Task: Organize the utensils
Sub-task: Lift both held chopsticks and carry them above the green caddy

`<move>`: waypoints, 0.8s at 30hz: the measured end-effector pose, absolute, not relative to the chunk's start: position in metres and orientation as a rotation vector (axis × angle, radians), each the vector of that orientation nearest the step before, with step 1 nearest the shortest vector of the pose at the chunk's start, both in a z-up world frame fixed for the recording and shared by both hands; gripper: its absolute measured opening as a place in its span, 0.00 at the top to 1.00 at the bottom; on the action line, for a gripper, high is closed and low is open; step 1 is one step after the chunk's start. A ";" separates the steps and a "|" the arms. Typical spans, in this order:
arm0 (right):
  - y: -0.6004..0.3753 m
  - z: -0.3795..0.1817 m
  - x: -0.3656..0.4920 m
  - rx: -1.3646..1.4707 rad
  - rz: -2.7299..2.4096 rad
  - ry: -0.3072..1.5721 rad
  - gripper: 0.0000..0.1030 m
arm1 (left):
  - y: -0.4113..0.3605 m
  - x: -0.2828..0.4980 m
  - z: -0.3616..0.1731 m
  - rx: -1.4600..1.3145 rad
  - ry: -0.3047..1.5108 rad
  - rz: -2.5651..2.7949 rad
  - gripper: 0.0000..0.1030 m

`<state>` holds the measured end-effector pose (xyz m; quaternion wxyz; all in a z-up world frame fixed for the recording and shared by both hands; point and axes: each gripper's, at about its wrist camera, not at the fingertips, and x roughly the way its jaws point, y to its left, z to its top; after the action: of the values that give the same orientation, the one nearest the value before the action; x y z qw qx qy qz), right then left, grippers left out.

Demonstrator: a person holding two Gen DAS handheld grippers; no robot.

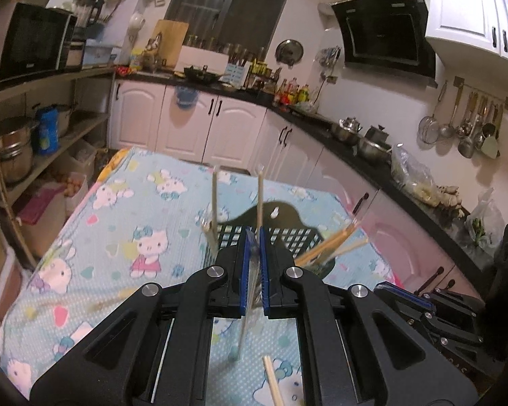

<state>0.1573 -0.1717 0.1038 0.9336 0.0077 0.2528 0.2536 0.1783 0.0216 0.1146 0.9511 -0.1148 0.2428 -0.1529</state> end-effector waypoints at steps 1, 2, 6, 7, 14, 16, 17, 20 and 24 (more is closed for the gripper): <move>-0.171 0.106 0.157 0.016 0.517 0.510 0.94 | 0.021 0.179 0.118 -0.232 0.487 -0.313 0.99; -0.171 0.110 0.158 0.018 0.517 0.502 0.94 | 0.020 0.179 0.120 -0.233 0.483 -0.316 0.99; -0.173 0.123 0.161 0.026 0.509 0.466 0.94 | 0.017 0.182 0.131 -0.227 0.461 -0.331 0.99; -0.174 0.126 0.163 0.029 0.506 0.460 0.94 | 0.016 0.183 0.134 -0.225 0.454 -0.336 0.99; -0.177 0.153 0.173 0.044 0.477 0.398 0.94 | 0.011 0.188 0.155 -0.217 0.417 -0.357 0.99; -0.179 0.160 0.175 0.050 0.470 0.379 0.94 | 0.009 0.189 0.163 -0.210 0.400 -0.361 0.99; -0.180 0.165 0.176 0.053 0.466 0.365 0.94 | 0.009 0.190 0.165 -0.209 0.394 -0.361 0.99; -0.182 0.176 0.180 0.056 0.451 0.326 0.94 | 0.006 0.193 0.176 -0.203 0.370 -0.363 0.99; -0.184 0.192 0.186 0.045 0.424 0.274 0.94 | 0.002 0.196 0.187 -0.183 0.335 -0.356 0.99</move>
<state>0.1864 -0.1841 0.1925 0.9681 0.0221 0.1356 0.2098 0.1962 0.0020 0.1869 0.9661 -0.0903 0.1657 -0.1760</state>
